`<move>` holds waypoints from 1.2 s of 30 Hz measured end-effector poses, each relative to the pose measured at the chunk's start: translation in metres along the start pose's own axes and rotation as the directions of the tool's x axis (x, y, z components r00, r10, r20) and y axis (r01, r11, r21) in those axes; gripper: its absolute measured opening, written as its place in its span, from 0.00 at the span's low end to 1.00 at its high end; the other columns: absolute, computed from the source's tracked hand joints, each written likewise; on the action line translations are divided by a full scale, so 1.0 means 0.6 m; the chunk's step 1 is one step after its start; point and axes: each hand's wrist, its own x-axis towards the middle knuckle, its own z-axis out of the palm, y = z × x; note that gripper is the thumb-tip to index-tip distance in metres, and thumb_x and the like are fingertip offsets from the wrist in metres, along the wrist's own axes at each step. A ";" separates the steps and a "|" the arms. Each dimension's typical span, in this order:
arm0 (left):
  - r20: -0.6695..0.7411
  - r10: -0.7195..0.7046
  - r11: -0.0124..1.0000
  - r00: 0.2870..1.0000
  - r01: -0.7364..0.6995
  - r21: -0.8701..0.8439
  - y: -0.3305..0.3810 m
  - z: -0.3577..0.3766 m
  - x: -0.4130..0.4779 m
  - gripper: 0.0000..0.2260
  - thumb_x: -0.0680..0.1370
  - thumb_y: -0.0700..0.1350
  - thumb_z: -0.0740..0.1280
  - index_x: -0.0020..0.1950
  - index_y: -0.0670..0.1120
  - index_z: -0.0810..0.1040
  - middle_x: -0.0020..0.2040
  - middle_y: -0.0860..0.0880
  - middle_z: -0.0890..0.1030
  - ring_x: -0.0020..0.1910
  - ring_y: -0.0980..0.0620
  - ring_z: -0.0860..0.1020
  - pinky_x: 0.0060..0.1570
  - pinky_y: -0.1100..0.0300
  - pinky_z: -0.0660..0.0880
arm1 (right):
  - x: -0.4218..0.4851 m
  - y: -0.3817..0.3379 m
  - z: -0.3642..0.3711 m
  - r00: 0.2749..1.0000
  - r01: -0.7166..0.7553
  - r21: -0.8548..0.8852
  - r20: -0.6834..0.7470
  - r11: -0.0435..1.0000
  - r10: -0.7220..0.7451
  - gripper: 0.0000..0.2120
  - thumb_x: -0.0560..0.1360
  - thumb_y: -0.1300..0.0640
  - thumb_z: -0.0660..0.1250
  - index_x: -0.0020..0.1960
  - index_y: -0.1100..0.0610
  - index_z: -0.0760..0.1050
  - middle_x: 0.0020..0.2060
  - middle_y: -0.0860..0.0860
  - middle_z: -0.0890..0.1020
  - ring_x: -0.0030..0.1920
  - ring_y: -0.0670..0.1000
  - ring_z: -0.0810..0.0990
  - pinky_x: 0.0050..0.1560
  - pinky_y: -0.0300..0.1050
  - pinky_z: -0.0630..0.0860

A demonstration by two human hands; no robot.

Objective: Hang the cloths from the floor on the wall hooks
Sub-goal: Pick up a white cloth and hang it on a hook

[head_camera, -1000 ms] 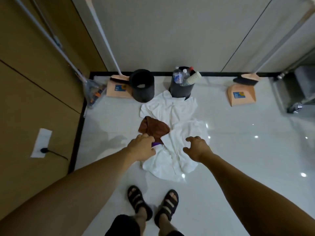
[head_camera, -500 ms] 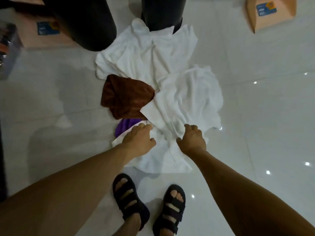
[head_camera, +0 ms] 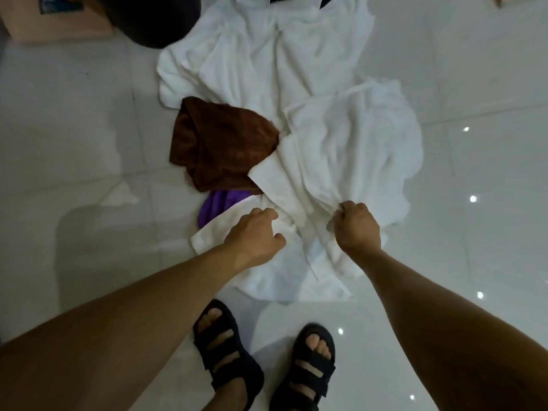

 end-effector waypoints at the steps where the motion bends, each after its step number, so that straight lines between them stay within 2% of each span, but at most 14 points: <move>1: -0.004 -0.002 1.000 1.000 0.002 -0.017 0.013 -0.020 -0.019 0.26 0.76 0.52 0.65 0.73 0.50 0.65 0.70 0.47 0.69 0.67 0.46 0.70 0.64 0.51 0.70 | -0.016 -0.015 -0.034 0.999 0.012 0.057 -0.050 0.998 -0.009 0.10 0.77 0.56 0.56 0.52 0.60 0.73 0.46 0.57 0.75 0.46 0.60 0.75 0.49 0.52 0.72; 4: -0.039 0.012 0.997 0.999 -0.015 -0.082 0.064 -0.099 -0.085 0.27 0.76 0.51 0.67 0.73 0.48 0.65 0.70 0.46 0.69 0.67 0.45 0.70 0.65 0.51 0.69 | -0.068 -0.076 -0.154 0.987 -0.006 0.299 -0.152 0.954 0.054 0.13 0.72 0.52 0.51 0.45 0.57 0.71 0.39 0.52 0.75 0.41 0.56 0.74 0.42 0.49 0.71; 7: -0.130 0.051 0.990 0.990 -0.068 -0.124 0.124 -0.207 -0.166 0.28 0.73 0.50 0.69 0.71 0.47 0.66 0.68 0.44 0.70 0.66 0.45 0.70 0.63 0.53 0.69 | -0.119 -0.154 -0.291 0.990 -0.004 0.498 -0.122 0.867 0.074 0.17 0.69 0.50 0.50 0.41 0.62 0.70 0.33 0.53 0.75 0.36 0.54 0.73 0.37 0.47 0.69; 9: -0.188 0.101 0.976 0.977 -0.134 -0.173 0.161 -0.284 -0.225 0.32 0.71 0.50 0.72 0.72 0.47 0.64 0.67 0.44 0.71 0.65 0.45 0.71 0.63 0.51 0.70 | -0.161 -0.214 -0.385 0.997 0.023 0.567 -0.076 0.823 0.025 0.20 0.67 0.48 0.53 0.42 0.65 0.72 0.35 0.57 0.77 0.37 0.55 0.75 0.40 0.49 0.73; 11: -0.212 0.157 0.963 0.965 -0.198 -0.185 0.193 -0.359 -0.289 0.41 0.68 0.53 0.73 0.76 0.52 0.56 0.70 0.45 0.67 0.67 0.46 0.69 0.64 0.52 0.69 | -0.210 -0.277 -0.476 0.998 0.042 0.622 0.010 0.782 -0.062 0.19 0.64 0.47 0.60 0.43 0.62 0.77 0.38 0.59 0.81 0.38 0.54 0.80 0.41 0.49 0.77; 14: -0.261 0.277 0.958 0.925 -0.286 0.002 0.228 -0.463 -0.396 0.46 0.65 0.61 0.73 0.75 0.61 0.49 0.74 0.52 0.59 0.69 0.47 0.62 0.60 0.60 0.59 | -0.295 -0.366 -0.609 0.945 0.074 0.630 0.204 0.773 -0.257 0.20 0.61 0.45 0.71 0.43 0.62 0.80 0.40 0.60 0.83 0.40 0.56 0.83 0.42 0.52 0.79; 15: -0.245 0.296 0.954 0.923 -0.297 0.035 0.235 -0.494 -0.433 0.43 0.65 0.62 0.72 0.74 0.60 0.54 0.74 0.52 0.61 0.68 0.48 0.63 0.59 0.60 0.59 | -0.324 -0.393 -0.652 0.919 0.096 0.623 0.243 0.776 -0.309 0.22 0.60 0.44 0.75 0.43 0.60 0.81 0.40 0.58 0.84 0.41 0.55 0.83 0.41 0.50 0.79; 17: -0.198 0.321 0.944 0.926 -0.330 -0.013 0.249 -0.552 -0.507 0.25 0.69 0.59 0.71 0.64 0.55 0.71 0.64 0.51 0.73 0.62 0.48 0.73 0.57 0.59 0.69 | -0.376 -0.440 -0.727 0.870 0.134 0.644 0.288 0.754 -0.401 0.23 0.56 0.43 0.80 0.44 0.56 0.82 0.40 0.53 0.85 0.41 0.52 0.85 0.40 0.43 0.80; 19: -0.245 0.338 0.930 0.909 -0.362 -0.059 0.256 -0.606 -0.579 0.08 0.74 0.54 0.68 0.51 0.54 0.76 0.52 0.51 0.79 0.52 0.48 0.78 0.52 0.52 0.76 | -0.420 -0.482 -0.793 0.831 0.203 0.638 0.289 0.743 -0.475 0.23 0.57 0.46 0.82 0.48 0.52 0.81 0.44 0.51 0.85 0.46 0.52 0.85 0.45 0.45 0.82; 24: -0.414 0.242 0.940 0.878 -0.318 -0.126 0.261 -0.741 -0.751 0.10 0.78 0.49 0.64 0.54 0.43 0.75 0.50 0.46 0.79 0.49 0.48 0.77 0.49 0.52 0.75 | -0.505 -0.577 -0.925 0.753 0.488 0.282 0.343 0.826 -0.562 0.28 0.64 0.55 0.79 0.60 0.48 0.72 0.54 0.49 0.79 0.53 0.50 0.78 0.50 0.44 0.78; 26: -0.486 0.191 0.945 0.853 -0.294 -0.145 0.265 -0.785 -0.809 0.11 0.78 0.49 0.64 0.53 0.43 0.75 0.49 0.45 0.78 0.47 0.48 0.76 0.43 0.57 0.72 | -0.528 -0.607 -0.957 0.750 0.581 0.146 0.286 0.801 -0.596 0.27 0.66 0.57 0.77 0.63 0.54 0.72 0.55 0.53 0.79 0.54 0.54 0.78 0.56 0.51 0.78; 29: -0.625 0.082 0.930 0.776 -0.285 -0.231 0.268 -0.832 -0.891 0.10 0.76 0.49 0.65 0.49 0.42 0.76 0.46 0.42 0.78 0.46 0.44 0.78 0.38 0.57 0.69 | -0.562 -0.648 -1.008 0.732 0.669 0.100 0.079 0.736 -0.676 0.19 0.67 0.57 0.75 0.57 0.58 0.77 0.50 0.54 0.81 0.49 0.54 0.79 0.49 0.50 0.78; 33: -0.679 0.007 0.938 0.734 -0.240 -0.250 0.261 -0.863 -0.979 0.09 0.76 0.50 0.65 0.51 0.46 0.74 0.48 0.46 0.77 0.48 0.45 0.77 0.42 0.56 0.72 | -0.611 -0.689 -1.067 0.698 0.688 0.433 -0.174 0.582 -0.695 0.10 0.72 0.55 0.73 0.51 0.57 0.78 0.45 0.53 0.82 0.45 0.54 0.81 0.46 0.51 0.78; 36: -0.743 0.030 0.925 0.669 -0.300 -0.233 0.269 -0.865 -1.027 0.09 0.76 0.53 0.67 0.53 0.53 0.71 0.50 0.52 0.77 0.47 0.53 0.77 0.40 0.62 0.71 | -0.662 -0.729 -1.097 0.621 0.690 0.596 -0.196 0.411 -0.758 0.11 0.75 0.48 0.70 0.52 0.54 0.80 0.43 0.50 0.84 0.44 0.52 0.82 0.42 0.45 0.79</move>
